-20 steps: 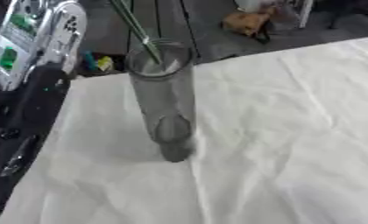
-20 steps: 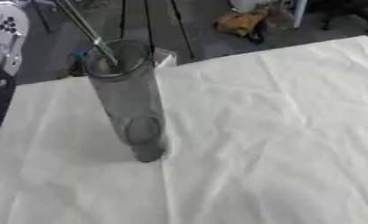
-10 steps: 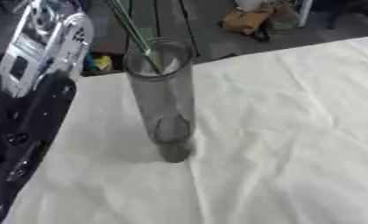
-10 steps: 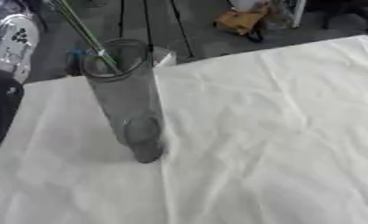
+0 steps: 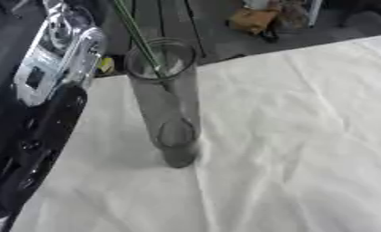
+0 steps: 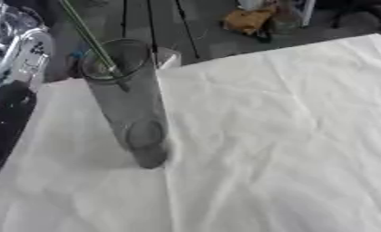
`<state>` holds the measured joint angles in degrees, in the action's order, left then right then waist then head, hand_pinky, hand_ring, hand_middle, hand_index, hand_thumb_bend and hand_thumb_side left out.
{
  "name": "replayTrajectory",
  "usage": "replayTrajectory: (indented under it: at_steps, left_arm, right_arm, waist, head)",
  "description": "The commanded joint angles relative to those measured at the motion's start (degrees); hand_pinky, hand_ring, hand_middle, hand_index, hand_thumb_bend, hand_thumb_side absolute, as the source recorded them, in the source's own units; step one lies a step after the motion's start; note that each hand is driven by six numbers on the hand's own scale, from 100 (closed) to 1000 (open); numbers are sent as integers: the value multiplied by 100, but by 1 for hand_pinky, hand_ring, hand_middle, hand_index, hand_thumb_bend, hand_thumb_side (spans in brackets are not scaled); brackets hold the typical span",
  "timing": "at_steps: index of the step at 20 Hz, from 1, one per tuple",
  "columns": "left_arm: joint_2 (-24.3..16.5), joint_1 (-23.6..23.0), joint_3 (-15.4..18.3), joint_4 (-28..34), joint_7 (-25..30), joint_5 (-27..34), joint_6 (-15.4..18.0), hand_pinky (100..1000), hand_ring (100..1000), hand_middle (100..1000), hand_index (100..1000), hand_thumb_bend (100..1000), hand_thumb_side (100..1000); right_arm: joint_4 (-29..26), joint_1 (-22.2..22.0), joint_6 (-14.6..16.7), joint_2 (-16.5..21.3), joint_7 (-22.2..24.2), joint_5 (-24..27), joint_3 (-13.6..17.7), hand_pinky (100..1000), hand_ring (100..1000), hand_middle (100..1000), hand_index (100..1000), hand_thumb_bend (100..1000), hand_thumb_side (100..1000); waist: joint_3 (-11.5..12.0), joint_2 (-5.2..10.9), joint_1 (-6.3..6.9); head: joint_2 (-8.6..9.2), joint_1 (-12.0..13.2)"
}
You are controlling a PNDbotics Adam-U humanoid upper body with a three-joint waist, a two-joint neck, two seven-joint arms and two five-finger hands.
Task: Arrange flowers into the vase.
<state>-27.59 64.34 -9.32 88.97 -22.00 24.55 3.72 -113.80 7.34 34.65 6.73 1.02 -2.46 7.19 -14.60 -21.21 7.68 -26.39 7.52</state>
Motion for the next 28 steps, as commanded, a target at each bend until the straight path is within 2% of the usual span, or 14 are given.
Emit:
replayTrajectory:
  at_steps: [1, 9, 13, 15, 25, 28]
  left_arm:
    - [-76, 62, -3, -37, 87, -192, 17, 100, 100, 100, 136, 100, 843]
    - [-71, 7, -47, -99, 209, -526, 15, 100, 100, 100, 175, 100, 864]
    - [-133, -62, -93, -141, 299, -1029, -25, 100, 100, 100, 204, 100, 861]
    - [-151, -99, -124, -152, 395, -1246, -25, 100, 100, 100, 246, 100, 858]
    - [-321, -267, -163, -189, 862, -2342, -293, 100, 100, 102, 265, 100, 807]
    - [-412, -339, -195, -176, 1069, -2729, -378, 100, 100, 135, 296, 100, 794]
  right_arm:
    - [-80, 39, -26, -5, -8, -55, 46, 735, 823, 699, 909, 100, 1000]
    - [-80, 36, -47, -23, -12, -37, 60, 735, 823, 698, 910, 100, 1000]
    - [-80, 21, -42, -25, -27, -22, 81, 735, 823, 697, 910, 100, 1000]
    - [-80, 17, -42, -22, -33, -13, 87, 734, 823, 697, 910, 100, 1000]
    - [-80, -9, -55, -34, -52, -4, 116, 735, 823, 696, 910, 100, 1000]
    - [-80, -20, -67, -30, -61, -5, 124, 735, 824, 696, 911, 100, 1000]
  waist:
    - [11, 6, 54]
    - [44, 9, 31]
    - [69, 25, 15]
    - [81, 33, 8]
    - [127, 65, -18]
    - [147, 86, -20]
  head:
    - [73, 0]
    - [68, -21]
    - [57, -36]
    - [54, -42]
    - [13, -80]
    - [-7, -96]
